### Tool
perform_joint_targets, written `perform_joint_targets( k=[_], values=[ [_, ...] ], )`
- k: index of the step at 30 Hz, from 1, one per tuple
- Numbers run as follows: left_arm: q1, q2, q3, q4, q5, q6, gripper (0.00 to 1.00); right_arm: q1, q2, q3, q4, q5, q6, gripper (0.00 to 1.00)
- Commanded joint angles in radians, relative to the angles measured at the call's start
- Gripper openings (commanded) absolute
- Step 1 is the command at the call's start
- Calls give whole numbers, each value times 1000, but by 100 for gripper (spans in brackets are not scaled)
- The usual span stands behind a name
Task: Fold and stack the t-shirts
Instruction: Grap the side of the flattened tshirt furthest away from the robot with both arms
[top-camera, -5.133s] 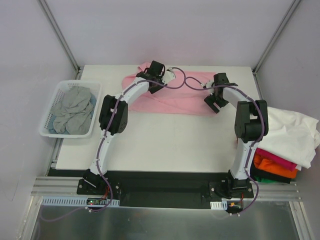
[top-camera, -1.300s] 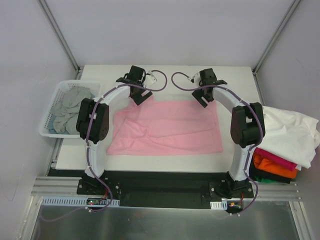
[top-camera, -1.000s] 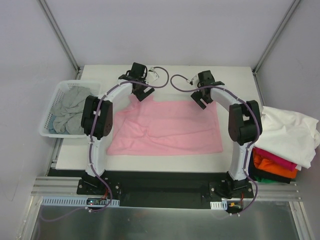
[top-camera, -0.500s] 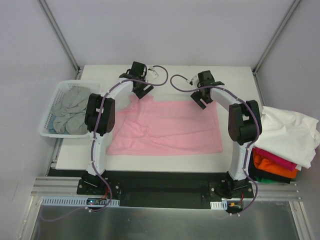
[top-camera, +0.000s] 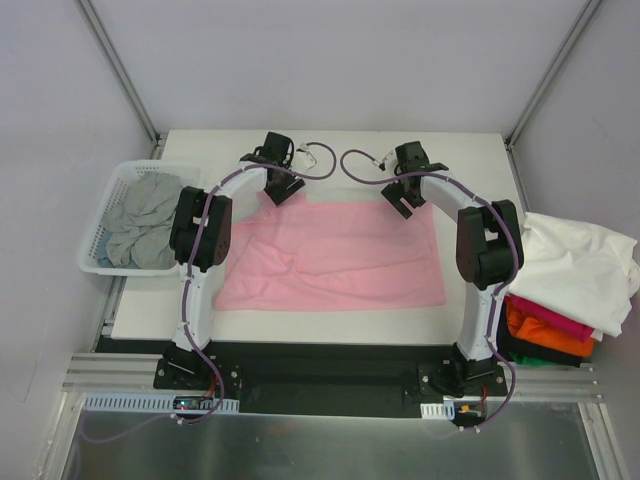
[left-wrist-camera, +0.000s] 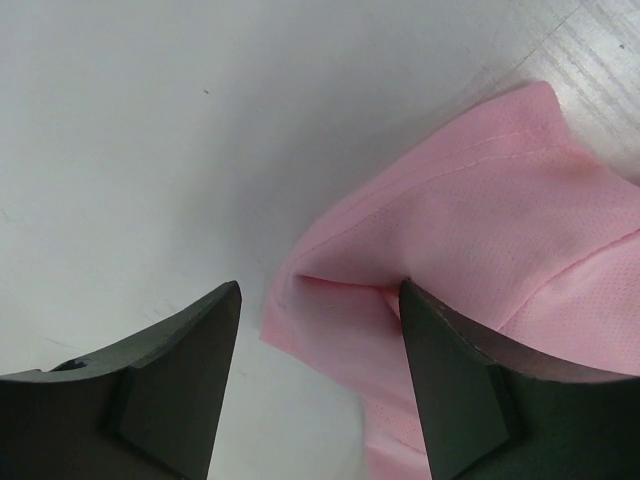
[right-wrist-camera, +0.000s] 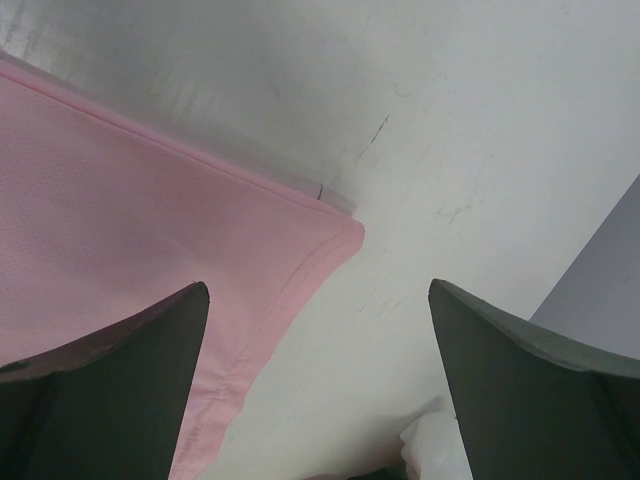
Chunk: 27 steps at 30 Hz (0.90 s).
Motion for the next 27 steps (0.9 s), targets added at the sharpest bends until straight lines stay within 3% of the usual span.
perform_joint_targets(
  k=[1, 3, 8, 11, 18, 27],
  values=[
    [14, -2, -2, -2, 23, 10, 62, -3, -5, 10, 20, -5, 3, 96],
    [16, 10, 11, -3, 25, 13, 59, -3, -6, 7, 18, -6, 3, 96],
    [16, 32, 19, -2, 22, 18, 34, -2, 4, 4, 32, 21, -10, 95],
    [16, 36, 11, -2, 20, 24, 25, -6, 14, 2, 47, 35, -19, 95],
    [16, 36, -7, -3, 19, 27, 18, -37, 83, 80, 24, 49, -23, 95],
    [17, 44, -13, -2, 19, 27, 17, -86, 132, 131, -21, -1, -17, 92]
  ],
)
